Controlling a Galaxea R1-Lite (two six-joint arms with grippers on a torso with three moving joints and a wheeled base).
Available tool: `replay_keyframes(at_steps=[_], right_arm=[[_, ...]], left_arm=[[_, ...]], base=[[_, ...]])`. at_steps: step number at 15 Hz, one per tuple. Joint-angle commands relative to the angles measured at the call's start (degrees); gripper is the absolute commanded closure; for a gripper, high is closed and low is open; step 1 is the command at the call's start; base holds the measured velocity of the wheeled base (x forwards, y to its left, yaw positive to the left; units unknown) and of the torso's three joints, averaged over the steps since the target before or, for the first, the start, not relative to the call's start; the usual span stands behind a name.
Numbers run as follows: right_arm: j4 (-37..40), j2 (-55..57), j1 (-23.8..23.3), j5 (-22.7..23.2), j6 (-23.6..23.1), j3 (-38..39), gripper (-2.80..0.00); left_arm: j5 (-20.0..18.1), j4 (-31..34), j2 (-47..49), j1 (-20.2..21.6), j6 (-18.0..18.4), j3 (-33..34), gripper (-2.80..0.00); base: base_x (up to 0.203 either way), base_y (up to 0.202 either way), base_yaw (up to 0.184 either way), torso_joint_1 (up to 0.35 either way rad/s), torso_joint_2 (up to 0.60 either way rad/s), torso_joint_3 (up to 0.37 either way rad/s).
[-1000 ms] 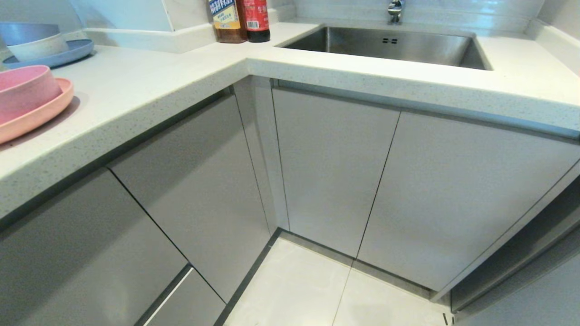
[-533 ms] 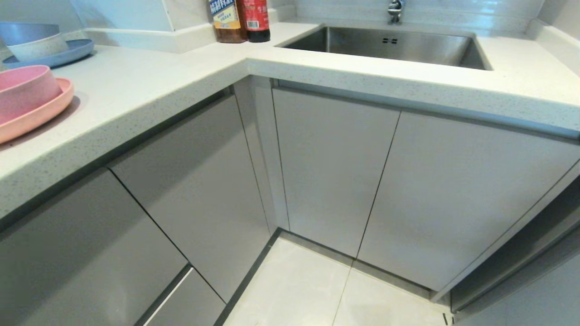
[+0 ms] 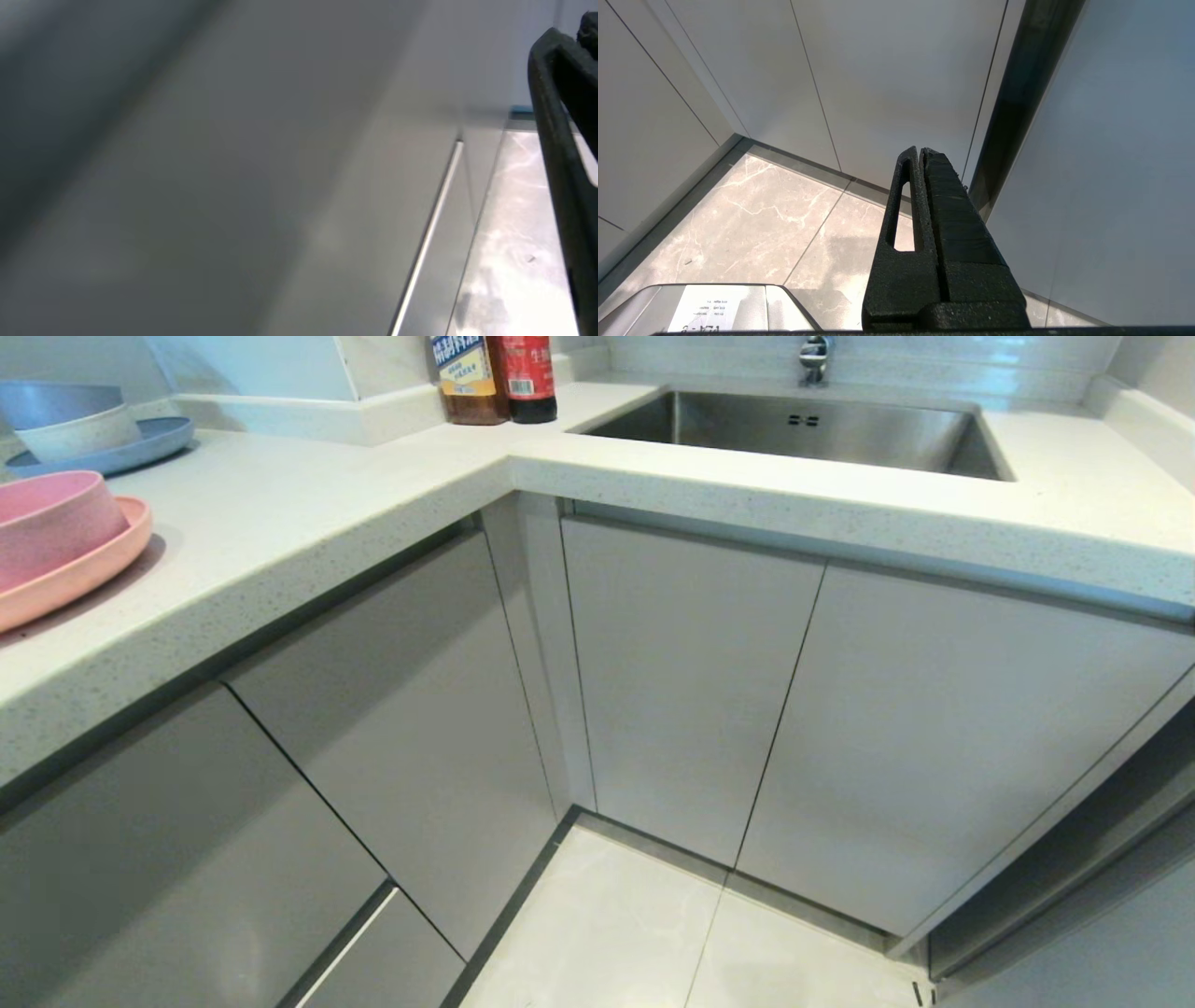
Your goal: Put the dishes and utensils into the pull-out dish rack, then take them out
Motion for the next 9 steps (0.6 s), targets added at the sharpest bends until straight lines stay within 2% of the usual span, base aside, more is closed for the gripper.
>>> replay_keyframes(at_steps=[1, 3, 5, 9], right_arm=[[-0.01, 0.00, 0.02, 0.01, 0.00, 0.09, 0.00], [0.00, 0.00, 0.05, 0.01, 0.00, 0.09, 0.00], [0.00, 0.00, 0.05, 0.01, 0.00, 0.09, 0.00], [0.00, 0.00, 0.02, 0.01, 0.00, 0.09, 0.00]], left_arm=[[-1.22, -2.74, 0.01, 0.00, 0.17, 5.07, 0.00], [-2.12, -4.83, 0.07, 0.00, 0.25, 8.52, 0.00], [-2.00, -5.11, 0.09, 0.02, -0.06, 8.66, 0.00], [0.36, -5.23, 0.09, 0.09, 0.91, 10.15, 0.00]], base=[[0.000, 0.000, 0.000, 0.000, 0.00, 0.000], [0.000, 0.000, 0.000, 0.000, 0.00, 0.000], [0.000, 0.000, 0.000, 0.000, 0.00, 0.000], [0.000, 0.000, 0.000, 0.000, 0.00, 0.000]])
